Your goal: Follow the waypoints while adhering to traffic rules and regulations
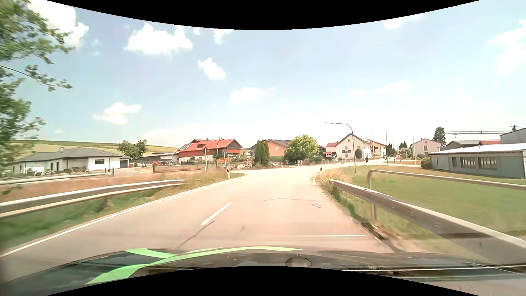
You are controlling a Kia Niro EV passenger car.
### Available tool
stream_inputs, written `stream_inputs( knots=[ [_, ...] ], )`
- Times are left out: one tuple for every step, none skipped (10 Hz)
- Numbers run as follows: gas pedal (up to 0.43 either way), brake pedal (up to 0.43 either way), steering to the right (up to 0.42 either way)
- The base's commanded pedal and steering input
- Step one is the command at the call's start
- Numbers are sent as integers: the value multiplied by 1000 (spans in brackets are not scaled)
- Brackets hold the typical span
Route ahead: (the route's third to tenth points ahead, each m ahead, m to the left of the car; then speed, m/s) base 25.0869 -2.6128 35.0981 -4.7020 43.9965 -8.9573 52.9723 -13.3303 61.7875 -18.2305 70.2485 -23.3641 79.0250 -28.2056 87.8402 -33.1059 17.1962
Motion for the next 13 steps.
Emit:
stream_inputs(
  knots=[
    [47, 0, 30],
    [47, 0, 32],
    [47, 0, 34],
    [47, 0, 34],
    [47, 0, 35],
    [47, 0, 36],
    [47, 0, 39],
    [47, 0, 39],
    [47, 0, 42],
    [47, 0, 49],
    [47, 0, 51],
    [47, 0, 51],
    [59, 0, 51]
  ],
)
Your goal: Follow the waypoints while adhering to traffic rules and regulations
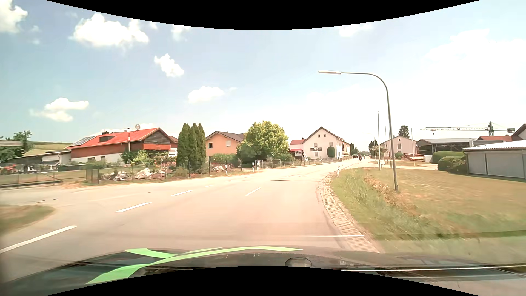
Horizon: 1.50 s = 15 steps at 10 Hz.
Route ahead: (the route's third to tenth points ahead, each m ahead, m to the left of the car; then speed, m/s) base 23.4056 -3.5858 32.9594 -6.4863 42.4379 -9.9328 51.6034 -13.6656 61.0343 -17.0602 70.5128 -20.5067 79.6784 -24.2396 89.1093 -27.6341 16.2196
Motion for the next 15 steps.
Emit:
stream_inputs(
  knots=[
    [79, 0, 51],
    [79, 0, 51],
    [98, 0, 51],
    [98, 0, 52],
    [110, 0, 55],
    [110, 0, 62],
    [118, 0, 64],
    [130, 0, 65],
    [150, 0, 67],
    [150, 0, 68],
    [150, 0, 67],
    [157, 0, 64],
    [169, 0, 59],
    [189, 0, 57],
    [209, 0, 58]
  ],
)
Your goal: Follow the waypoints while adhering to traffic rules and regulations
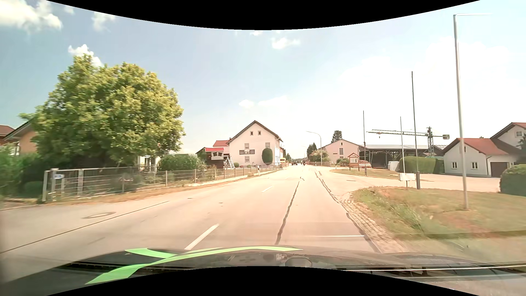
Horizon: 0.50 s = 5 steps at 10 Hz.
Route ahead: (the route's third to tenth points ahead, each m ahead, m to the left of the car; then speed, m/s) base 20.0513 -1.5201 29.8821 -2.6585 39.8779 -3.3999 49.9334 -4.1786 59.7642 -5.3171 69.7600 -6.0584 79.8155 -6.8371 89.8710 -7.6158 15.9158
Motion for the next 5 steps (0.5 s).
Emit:
stream_inputs(
  knots=[
    [209, 0, 57],
    [209, 0, 54],
    [220, 0, 49],
    [220, 0, 46],
    [220, 0, 45]
  ],
)
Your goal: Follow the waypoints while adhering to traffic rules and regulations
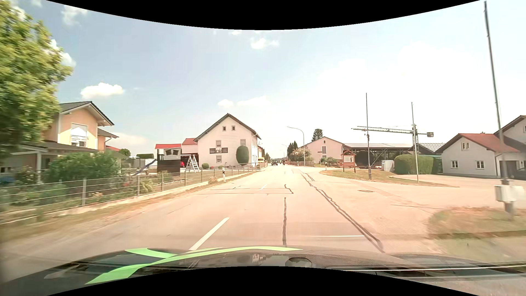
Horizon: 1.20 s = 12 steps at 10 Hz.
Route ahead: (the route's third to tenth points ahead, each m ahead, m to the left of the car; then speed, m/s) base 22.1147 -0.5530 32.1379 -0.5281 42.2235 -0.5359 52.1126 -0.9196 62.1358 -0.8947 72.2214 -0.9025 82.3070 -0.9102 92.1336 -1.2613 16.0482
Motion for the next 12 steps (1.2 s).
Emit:
stream_inputs(
  knots=[
    [228, 0, 42],
    [240, 0, 34],
    [248, 0, 27],
    [260, 0, 25],
    [260, 0, 21],
    [260, 0, 16],
    [248, 0, 10],
    [197, 0, 3],
    [150, 0, -2],
    [150, 0, -4],
    [138, 0, -4],
    [118, 0, -4]
  ],
)
